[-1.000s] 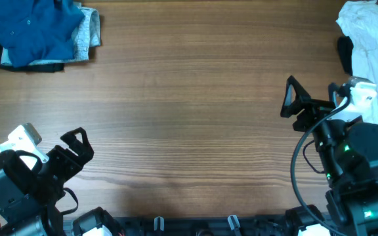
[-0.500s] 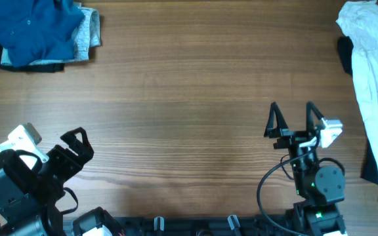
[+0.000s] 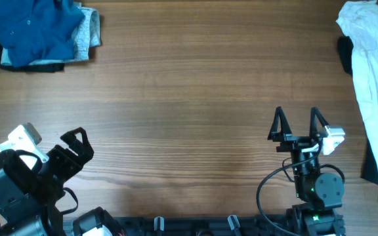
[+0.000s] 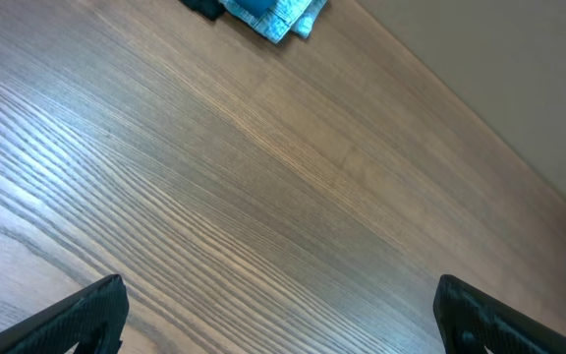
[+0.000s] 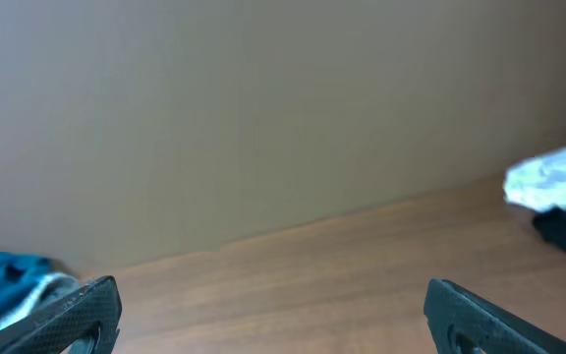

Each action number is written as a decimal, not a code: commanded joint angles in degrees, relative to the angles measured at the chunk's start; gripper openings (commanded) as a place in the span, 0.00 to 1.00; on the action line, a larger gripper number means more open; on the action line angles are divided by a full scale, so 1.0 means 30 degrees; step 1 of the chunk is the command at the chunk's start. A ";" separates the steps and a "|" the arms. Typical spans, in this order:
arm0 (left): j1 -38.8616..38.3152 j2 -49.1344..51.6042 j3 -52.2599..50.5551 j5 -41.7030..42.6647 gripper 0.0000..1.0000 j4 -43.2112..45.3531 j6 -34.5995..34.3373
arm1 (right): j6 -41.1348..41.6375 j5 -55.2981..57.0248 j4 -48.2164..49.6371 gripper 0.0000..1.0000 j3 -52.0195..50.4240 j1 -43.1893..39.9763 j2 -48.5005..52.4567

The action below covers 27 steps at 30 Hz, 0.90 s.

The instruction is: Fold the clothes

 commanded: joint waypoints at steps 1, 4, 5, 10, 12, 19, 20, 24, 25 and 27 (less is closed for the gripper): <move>-0.0007 0.0022 -0.0058 0.0168 1.00 0.0058 -0.0160 | -0.0175 -0.1027 -0.0117 1.00 -0.0408 -0.0466 -0.0605; 0.0000 0.0022 -0.0058 0.0160 1.00 0.0058 -0.0168 | -0.0182 -0.1173 -0.0816 1.00 -0.0408 -0.0794 -0.1464; -0.0007 0.0022 -0.0058 0.0160 1.00 0.0051 -0.0168 | -0.0182 -0.1370 -0.1217 1.00 -0.0408 -0.0940 -0.1814; -0.0007 0.0022 -0.0058 0.0160 1.00 0.0051 -0.0160 | 0.0350 -0.1566 -0.3949 1.00 -0.0408 -0.1676 -0.4000; -0.0007 0.0022 -0.0058 0.0160 1.00 0.0058 -0.0160 | 0.1239 -0.1566 -0.5166 1.00 -0.0408 -0.2076 -0.4911; -0.0007 0.0022 -0.0058 0.0160 1.00 0.0058 -0.0160 | 0.3956 -0.2310 -0.6914 1.00 -0.0408 -0.4051 -0.5289; -0.0007 0.0022 -0.0058 0.0160 1.00 0.0058 -0.0168 | 0.3971 -0.2594 -0.6914 1.00 -0.0408 -0.4335 -0.5289; -0.0007 0.0022 -0.0058 0.0160 1.00 0.0058 -0.0168 | 0.2739 -0.2732 -0.6907 1.00 -0.0408 -0.4459 -0.5289; -0.0007 0.0022 -0.0058 0.0160 1.00 0.0058 -0.0160 | 0.2310 -0.2718 -0.6907 1.00 -0.0408 -0.4459 -0.5289; -0.0007 0.0022 -0.0058 0.0160 1.00 0.0058 -0.0168 | 0.1494 -0.2688 -0.6900 1.00 -0.0408 -0.4459 -0.5289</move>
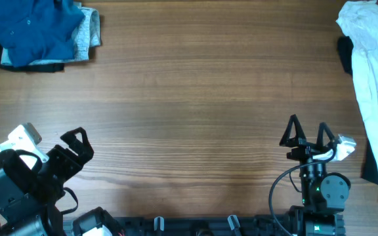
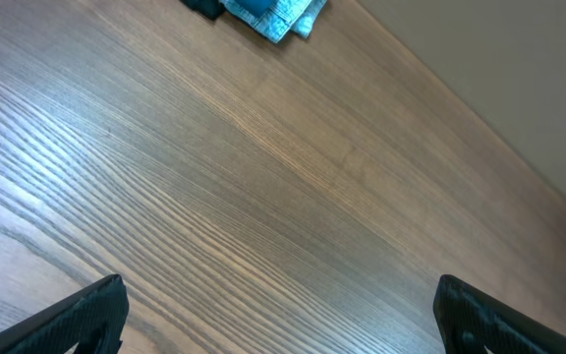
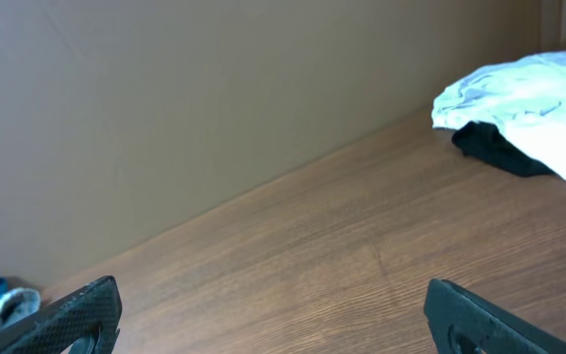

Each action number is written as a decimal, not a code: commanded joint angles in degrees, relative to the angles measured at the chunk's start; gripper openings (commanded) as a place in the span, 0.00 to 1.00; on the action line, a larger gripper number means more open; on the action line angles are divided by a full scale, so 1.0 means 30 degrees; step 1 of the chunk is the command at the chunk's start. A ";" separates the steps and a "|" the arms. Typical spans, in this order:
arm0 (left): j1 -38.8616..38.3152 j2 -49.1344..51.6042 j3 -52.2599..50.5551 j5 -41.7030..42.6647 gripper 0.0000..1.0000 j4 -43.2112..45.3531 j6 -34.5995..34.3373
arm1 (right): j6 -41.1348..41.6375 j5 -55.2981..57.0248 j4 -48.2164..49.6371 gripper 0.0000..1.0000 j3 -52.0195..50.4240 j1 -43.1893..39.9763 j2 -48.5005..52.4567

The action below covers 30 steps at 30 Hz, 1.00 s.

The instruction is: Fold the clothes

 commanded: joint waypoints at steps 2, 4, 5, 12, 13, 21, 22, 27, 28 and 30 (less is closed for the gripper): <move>-0.0007 0.0000 -0.0058 0.0160 1.00 0.0051 -0.0153 | -0.2514 -0.0160 0.0007 1.00 -0.0029 -0.0095 -0.0321; -0.0007 0.0000 -0.0058 0.0160 1.00 0.0058 -0.0160 | -0.3439 -0.0168 0.0000 1.00 -0.0022 -0.0095 -0.0321; -0.0007 0.0000 -0.0058 0.0160 1.00 0.0058 -0.0153 | -0.4342 -0.0168 -0.0007 1.00 -0.0022 -0.0095 -0.0313; -0.0007 0.0000 -0.0058 0.0160 1.00 0.0051 -0.0160 | -0.5391 -0.0168 -0.0007 1.00 -0.0022 -0.0095 0.0095; -0.0007 0.0000 -0.0058 0.0160 1.00 0.0051 -0.0160 | -0.5384 -0.0168 -0.0007 1.00 -0.0022 -0.0095 0.0102; 0.0000 0.0000 -0.0058 0.0160 1.00 0.0058 -0.0160 | -0.5384 -0.0168 -0.0007 1.00 -0.0022 -0.0095 0.0138; -0.0007 0.0000 -0.0058 0.0160 1.00 0.0051 -0.0153 | -0.5384 -0.0168 -0.0007 1.00 -0.0022 -0.0095 0.0138; -0.0007 0.0000 -0.0058 0.0160 1.00 0.0058 -0.0160 | -0.5384 -0.0168 0.0000 1.00 -0.0022 -0.0095 0.0138; -0.0007 0.0000 -0.0058 0.0160 1.00 0.0058 -0.0160 | -0.5384 -0.0168 -0.0007 1.00 -0.0022 -0.0095 0.0138; -0.0007 0.0000 -0.0058 0.0160 1.00 0.0051 -0.0153 | -0.5384 -0.0168 0.0000 1.00 -0.0022 -0.0095 0.0138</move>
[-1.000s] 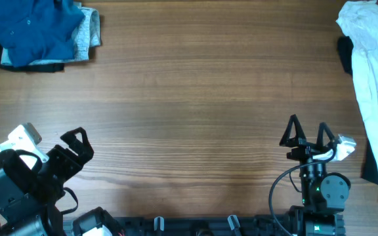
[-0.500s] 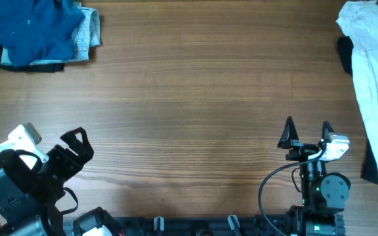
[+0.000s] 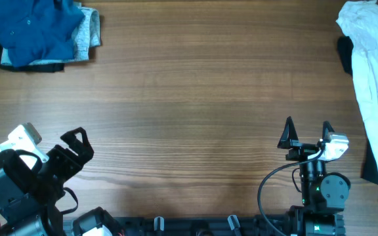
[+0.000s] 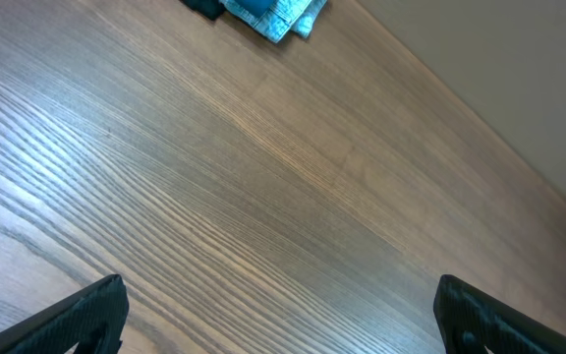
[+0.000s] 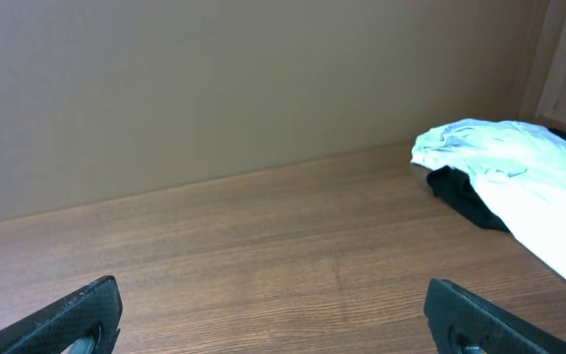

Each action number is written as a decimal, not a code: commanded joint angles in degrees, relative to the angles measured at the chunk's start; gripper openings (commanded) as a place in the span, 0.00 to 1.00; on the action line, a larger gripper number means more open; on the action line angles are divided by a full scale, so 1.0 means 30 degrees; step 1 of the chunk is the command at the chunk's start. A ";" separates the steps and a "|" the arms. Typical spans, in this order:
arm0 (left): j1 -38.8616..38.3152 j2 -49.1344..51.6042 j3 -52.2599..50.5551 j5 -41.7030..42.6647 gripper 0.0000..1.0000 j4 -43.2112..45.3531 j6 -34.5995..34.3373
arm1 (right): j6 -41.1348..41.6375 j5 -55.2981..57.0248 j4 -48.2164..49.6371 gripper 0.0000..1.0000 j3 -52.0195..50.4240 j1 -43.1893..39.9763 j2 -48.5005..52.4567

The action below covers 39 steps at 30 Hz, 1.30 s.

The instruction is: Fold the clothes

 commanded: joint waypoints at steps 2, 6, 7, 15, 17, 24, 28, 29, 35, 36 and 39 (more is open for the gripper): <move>-0.0007 0.0000 -0.0058 0.0160 1.00 0.0058 -0.0153 | -0.0342 -0.0160 0.0044 1.00 -0.0022 -0.0095 0.0095; -0.0007 0.0000 -0.0058 0.0160 1.00 0.0058 -0.0160 | -0.0342 -0.0160 0.0044 1.00 -0.0022 -0.0095 0.0095; -0.0007 0.0000 -0.0058 0.0168 1.00 0.0036 -0.0160 | -0.0342 -0.0160 0.0036 1.00 -0.0022 -0.0095 0.0095; -0.0568 -0.0189 -0.0058 0.0634 1.00 -0.0925 -0.1982 | -0.0350 -0.0160 0.0044 1.00 -0.0022 -0.0095 0.0095; -0.1392 -0.0299 -0.0175 0.0503 1.00 0.0204 -0.2477 | -0.0342 -0.0160 0.0044 1.00 -0.0022 -0.0095 0.0095; -0.5770 -0.1945 -0.4248 -0.1909 1.00 0.7176 -0.4677 | -0.0342 -0.0160 0.0044 1.00 -0.0022 -0.0095 0.0095; -0.6768 -0.3359 -0.8320 -0.2586 1.00 1.1817 -0.5836 | -0.0342 -0.0160 0.0044 1.00 -0.0022 -0.0095 0.0095; -0.6936 -0.3708 -0.9377 -0.2594 1.00 1.3092 -0.5821 | -0.0342 -0.0160 0.0044 1.00 -0.0022 -0.0095 0.0095; -0.7978 -0.6448 -1.4331 -0.3228 1.00 1.8047 -0.5821 | -0.0342 -0.0160 0.0044 1.00 -0.0022 -0.0095 0.0095; -0.8131 -0.7096 -1.5023 -0.3614 1.00 1.8520 -0.5821 | -0.0342 -0.0160 0.0044 1.00 -0.0022 -0.0095 0.0095; -0.8298 -0.8531 -1.6203 -0.4386 1.00 1.8928 -0.5829 | -0.0350 -0.0160 0.0044 1.00 -0.0022 -0.0095 0.0095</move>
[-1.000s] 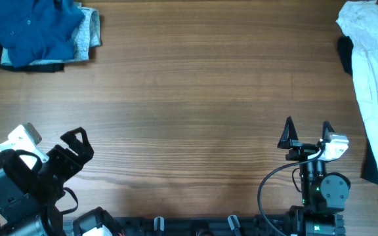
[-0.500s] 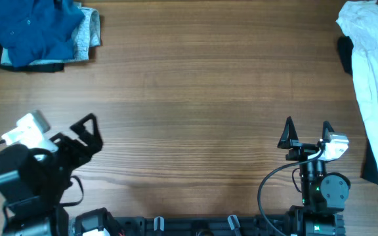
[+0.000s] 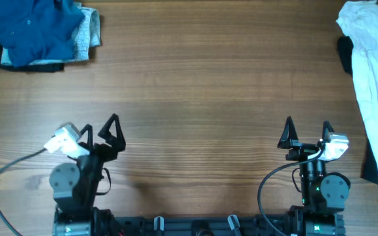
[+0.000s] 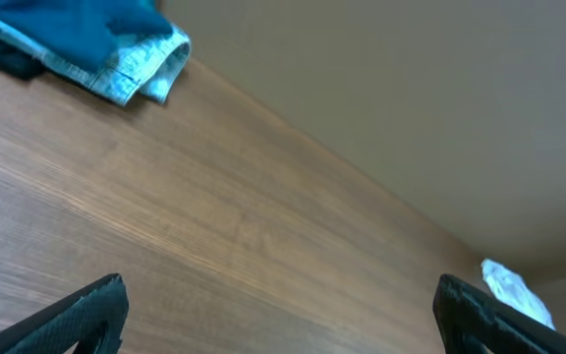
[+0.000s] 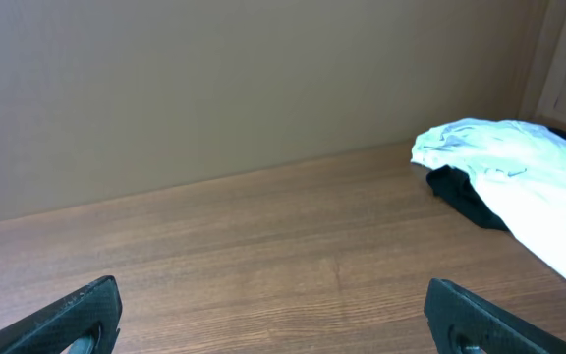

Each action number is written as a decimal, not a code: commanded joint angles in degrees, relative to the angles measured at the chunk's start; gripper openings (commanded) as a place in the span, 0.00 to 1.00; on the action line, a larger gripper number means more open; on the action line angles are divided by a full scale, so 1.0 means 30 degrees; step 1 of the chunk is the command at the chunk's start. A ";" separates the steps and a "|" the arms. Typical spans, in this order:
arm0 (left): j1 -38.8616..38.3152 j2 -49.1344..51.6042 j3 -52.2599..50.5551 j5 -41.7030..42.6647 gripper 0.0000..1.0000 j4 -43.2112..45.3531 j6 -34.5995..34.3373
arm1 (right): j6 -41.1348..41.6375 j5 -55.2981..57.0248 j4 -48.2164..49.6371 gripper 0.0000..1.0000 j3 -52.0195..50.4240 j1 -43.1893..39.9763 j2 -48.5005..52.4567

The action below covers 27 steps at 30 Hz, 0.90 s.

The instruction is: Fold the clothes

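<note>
A blue shirt [image 3: 35, 26] lies crumpled on a pile of pale and dark clothes at the table's back left corner, and it also shows at the top left of the left wrist view as the blue pile [image 4: 77, 39]. A white garment [image 3: 376, 85] is draped over dark cloth along the right edge, seen too as the white heap [image 5: 519, 172]. My left gripper [image 3: 100, 128] stands open at the front left, nothing between its fingers. My right gripper [image 3: 306, 130] stands open at the front right, also empty. Both are far from the clothes.
The wooden table [image 3: 195, 98] stretches bare between the two piles. A beige wall [image 5: 244, 79] rises behind the far edge. Cables run from both arm bases at the front edge.
My left arm has swung in from the front left corner to stand upright nearer the middle, its camera now facing the back wall. The right arm has not moved.
My left arm stayed folded at the front left corner through the earlier moments, then came upright by now. My right gripper, open throughout, drew back toward the front edge and turned toward the white garment, then held still. The clothes have not been touched.
</note>
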 commanded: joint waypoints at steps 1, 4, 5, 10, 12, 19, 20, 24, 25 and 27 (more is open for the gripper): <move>-0.0262 -0.1851 -0.1341 -0.1486 1.00 0.0459 -0.0233 | -0.0342 -0.0160 0.0051 1.00 -0.0022 -0.0095 0.0080; -0.0277 -0.2703 -0.1785 -0.1712 1.00 0.0459 -0.0226 | -0.0342 -0.0160 0.0051 1.00 -0.0022 -0.0095 0.0080; -0.0321 -0.3067 -0.1960 -0.1960 1.00 0.0474 -0.0233 | -0.0342 -0.0160 0.0051 1.00 -0.0022 -0.0095 0.0080; -0.0750 -0.4248 -0.2550 -0.2958 1.00 0.0474 -0.0219 | -0.0350 -0.0160 0.0051 1.00 -0.0022 -0.0095 0.0080; -0.0889 -0.4699 -0.2841 -0.3067 1.00 0.0481 -0.0219 | -0.0342 -0.0160 0.0044 1.00 -0.0022 -0.0095 0.0080; -0.0962 -0.4801 -0.3373 -0.3031 1.00 0.1953 0.0801 | -0.0342 -0.0160 0.0044 1.00 -0.0022 -0.0095 0.0080; -0.1020 -0.4801 -0.3555 -0.2885 1.00 0.2433 0.1326 | -0.0342 -0.0160 0.0051 1.00 -0.0022 -0.0095 0.0080; -0.1392 -0.4801 -0.4153 -0.2310 1.00 0.3381 0.3417 | -0.0342 -0.0160 0.0044 1.00 -0.0022 -0.0095 0.0080; -0.1435 -0.4801 -0.4153 -0.2244 1.00 0.3366 0.3876 | -0.0342 -0.0160 0.0051 1.00 -0.0022 -0.0095 0.0080; -0.1435 -0.4801 -0.4153 -0.2164 1.00 0.3300 0.4583 | -0.0342 -0.0160 0.0051 1.00 -0.0022 -0.0095 0.0080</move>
